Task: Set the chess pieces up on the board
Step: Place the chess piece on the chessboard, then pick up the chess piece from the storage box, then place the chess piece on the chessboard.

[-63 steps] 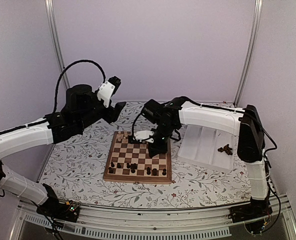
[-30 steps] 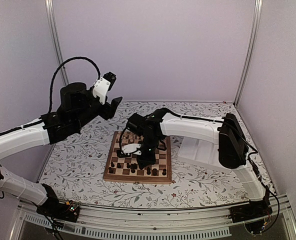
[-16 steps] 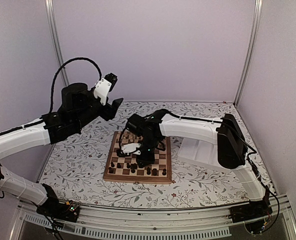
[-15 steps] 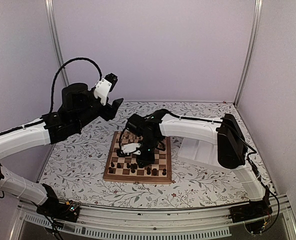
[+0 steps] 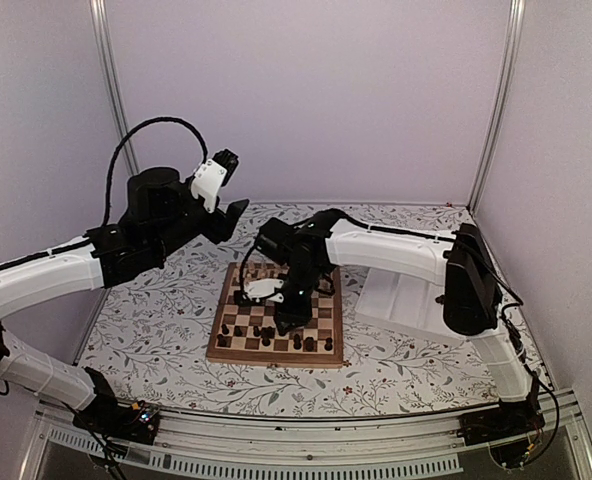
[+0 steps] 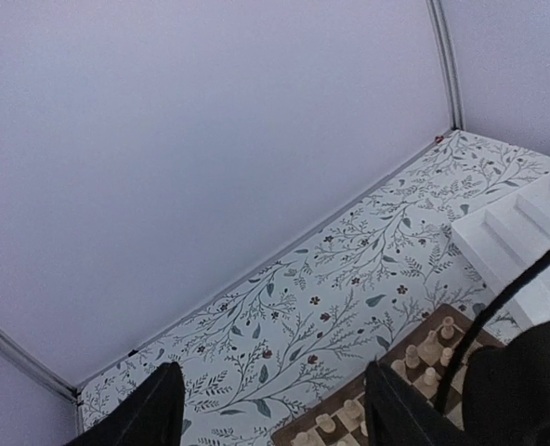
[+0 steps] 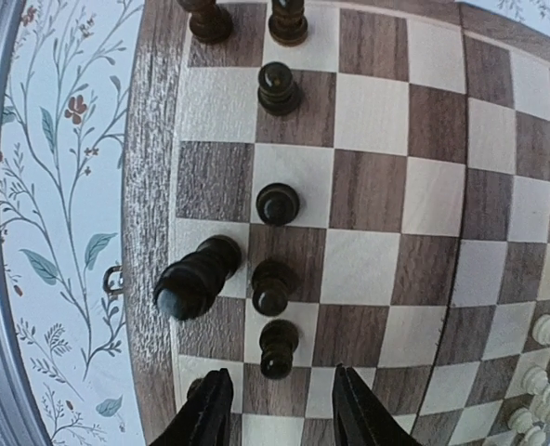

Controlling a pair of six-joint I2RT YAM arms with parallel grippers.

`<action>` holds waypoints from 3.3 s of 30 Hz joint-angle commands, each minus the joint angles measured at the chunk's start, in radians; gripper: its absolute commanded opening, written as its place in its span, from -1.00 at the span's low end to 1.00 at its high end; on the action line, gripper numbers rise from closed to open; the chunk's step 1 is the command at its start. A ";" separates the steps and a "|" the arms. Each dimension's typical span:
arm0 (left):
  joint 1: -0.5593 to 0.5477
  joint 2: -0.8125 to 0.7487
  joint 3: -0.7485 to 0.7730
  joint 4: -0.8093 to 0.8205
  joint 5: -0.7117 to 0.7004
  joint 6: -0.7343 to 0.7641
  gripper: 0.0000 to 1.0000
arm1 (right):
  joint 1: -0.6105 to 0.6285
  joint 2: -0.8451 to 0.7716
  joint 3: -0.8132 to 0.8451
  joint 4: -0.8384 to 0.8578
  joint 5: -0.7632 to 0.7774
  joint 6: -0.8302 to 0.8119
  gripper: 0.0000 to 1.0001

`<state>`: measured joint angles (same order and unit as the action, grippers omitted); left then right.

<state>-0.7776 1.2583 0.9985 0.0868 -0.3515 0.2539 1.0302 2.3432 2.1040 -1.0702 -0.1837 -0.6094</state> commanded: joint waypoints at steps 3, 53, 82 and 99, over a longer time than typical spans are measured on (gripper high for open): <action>0.008 0.016 0.005 -0.007 -0.006 0.005 0.37 | -0.095 -0.223 -0.112 -0.008 -0.049 0.014 -0.20; -0.032 0.161 0.092 -0.176 0.206 0.016 0.27 | -0.879 -0.442 -0.917 0.259 0.090 -0.166 -0.49; 0.025 0.336 0.178 0.026 0.757 -0.625 0.23 | -0.550 -0.930 -0.957 0.441 0.056 -0.207 -0.54; -0.023 0.581 0.241 0.374 1.070 -1.065 0.10 | -0.174 -0.906 -0.818 0.466 0.177 -0.263 -0.53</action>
<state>-0.7792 1.8225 1.2095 0.3710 0.6270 -0.7422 0.8310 1.4242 1.2392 -0.6125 -0.0505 -0.8577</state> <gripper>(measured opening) 0.554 0.254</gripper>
